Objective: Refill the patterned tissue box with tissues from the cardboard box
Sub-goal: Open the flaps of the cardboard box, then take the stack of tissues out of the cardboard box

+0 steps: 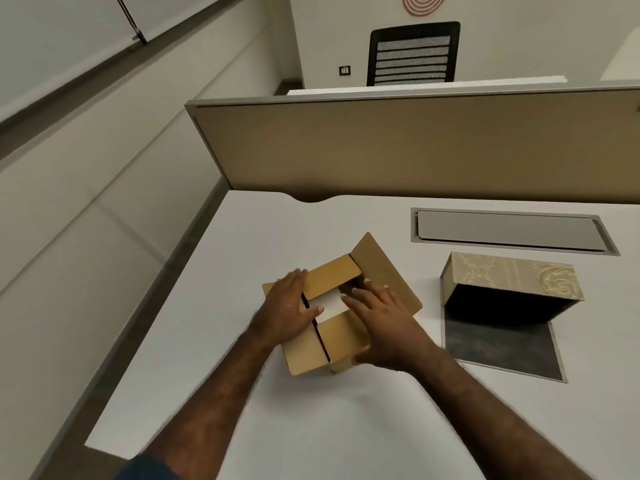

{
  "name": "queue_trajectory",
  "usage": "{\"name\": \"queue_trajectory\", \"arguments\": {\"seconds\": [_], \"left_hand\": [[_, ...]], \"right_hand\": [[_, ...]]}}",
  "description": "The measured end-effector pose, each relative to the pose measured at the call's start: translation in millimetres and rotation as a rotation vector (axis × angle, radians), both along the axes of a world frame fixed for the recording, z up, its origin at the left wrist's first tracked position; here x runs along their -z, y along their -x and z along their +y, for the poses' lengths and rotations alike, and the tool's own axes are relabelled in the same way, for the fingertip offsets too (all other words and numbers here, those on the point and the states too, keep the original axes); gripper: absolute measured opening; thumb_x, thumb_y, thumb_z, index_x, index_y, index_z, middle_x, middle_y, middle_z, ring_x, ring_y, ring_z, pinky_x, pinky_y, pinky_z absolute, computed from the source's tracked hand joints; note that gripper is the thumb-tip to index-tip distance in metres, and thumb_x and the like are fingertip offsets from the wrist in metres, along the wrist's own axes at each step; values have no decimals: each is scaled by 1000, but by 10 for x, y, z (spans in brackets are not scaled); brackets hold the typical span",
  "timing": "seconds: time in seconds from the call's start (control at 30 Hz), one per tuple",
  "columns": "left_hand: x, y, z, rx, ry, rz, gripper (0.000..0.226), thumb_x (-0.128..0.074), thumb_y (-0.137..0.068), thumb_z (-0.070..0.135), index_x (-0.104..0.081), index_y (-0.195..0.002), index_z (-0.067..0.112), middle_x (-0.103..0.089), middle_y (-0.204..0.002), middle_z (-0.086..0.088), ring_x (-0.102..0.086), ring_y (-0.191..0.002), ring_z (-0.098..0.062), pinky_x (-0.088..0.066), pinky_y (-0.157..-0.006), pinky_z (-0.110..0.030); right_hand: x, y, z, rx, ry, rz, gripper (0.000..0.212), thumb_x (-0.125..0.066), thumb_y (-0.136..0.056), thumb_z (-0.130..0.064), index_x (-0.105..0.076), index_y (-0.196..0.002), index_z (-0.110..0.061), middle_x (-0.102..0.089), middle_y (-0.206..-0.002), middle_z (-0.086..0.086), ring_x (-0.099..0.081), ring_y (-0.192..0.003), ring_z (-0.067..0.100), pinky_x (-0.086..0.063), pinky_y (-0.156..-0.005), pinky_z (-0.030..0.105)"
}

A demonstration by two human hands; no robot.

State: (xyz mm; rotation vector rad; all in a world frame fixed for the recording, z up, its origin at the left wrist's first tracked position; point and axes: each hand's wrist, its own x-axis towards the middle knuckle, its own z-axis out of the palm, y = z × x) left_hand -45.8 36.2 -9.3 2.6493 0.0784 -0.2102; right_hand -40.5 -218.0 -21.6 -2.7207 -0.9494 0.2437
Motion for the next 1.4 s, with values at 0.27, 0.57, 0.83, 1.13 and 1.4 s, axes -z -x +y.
{"name": "queue_trajectory", "arguments": {"seconds": [0.27,0.57,0.83,1.13,1.4], "left_hand": [[118,-365,207,188,-78,-43,83,-75,-87,51,-39,-156,21,-49,-155,-3,-51,-138,-25,-41,-111,-39],[180,-571,466,-89,416,-23,26,-61,-99,51,-72,-114,32,-73,-100,27,-65,-97,11,-46,-84,-14],[456,-842,528,-303,490,-10,34,-61,-97,49,-69,-119,24,-74,-96,6,-70,-91,-17,-56,-80,-35],[484,-746,547,-377,436,-58,78,-67,-94,51,-30,-158,26,-67,-77,12,-64,-82,-1,-47,-83,-31],[495,-595,531,-353,414,-79,74,-72,-93,42,-36,-156,25,-67,-80,9,-64,-79,-4,-43,-64,-18]], "right_hand": [[-142,115,-94,89,-77,-115,75,-91,-79,-42,-60,-147,-33,-62,-142,-6,-50,-135,25,-50,-110,48],[90,740,-512,212,-343,-106,33,-74,-95,-58,-79,-116,-34,-74,-129,-13,-64,-128,15,-54,-105,37],[443,1130,-545,251,-249,20,54,-66,-89,-81,-72,-129,-45,-33,-171,-24,-21,-162,1,-26,-121,31],[-374,554,-125,617,-541,270,63,-58,-89,-83,-69,-135,-41,-72,-124,-27,-68,-111,0,-59,-92,25],[-139,-361,512,596,-243,768,104,-70,-80,-85,-44,-158,-21,-56,-156,0,-58,-128,18,-52,-96,35]]}}
